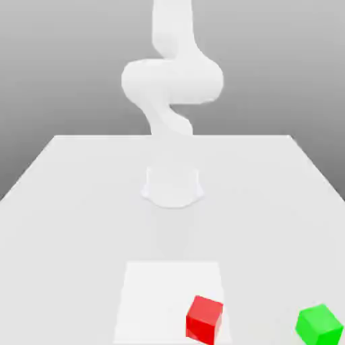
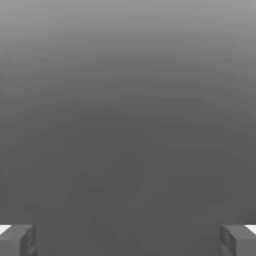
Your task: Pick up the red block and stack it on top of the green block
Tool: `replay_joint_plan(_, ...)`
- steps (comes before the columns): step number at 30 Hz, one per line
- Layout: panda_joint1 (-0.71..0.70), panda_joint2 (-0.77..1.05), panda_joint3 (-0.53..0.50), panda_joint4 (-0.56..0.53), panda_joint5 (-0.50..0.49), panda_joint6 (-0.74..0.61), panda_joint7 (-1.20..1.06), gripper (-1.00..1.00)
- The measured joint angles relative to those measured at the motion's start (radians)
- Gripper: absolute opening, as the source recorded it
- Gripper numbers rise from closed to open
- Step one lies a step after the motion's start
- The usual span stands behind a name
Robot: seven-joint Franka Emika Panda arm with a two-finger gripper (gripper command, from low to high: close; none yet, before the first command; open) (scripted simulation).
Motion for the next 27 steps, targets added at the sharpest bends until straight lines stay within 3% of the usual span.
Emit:
replay_joint_plan(13,-0.095,0.48,0.137,-0.082,-0.105,0.175,0.31,0.0)
replay_joint_plan(27,-0.059,0.971,0.147,-0.151,-0.105,0.396,0.532,0.0)
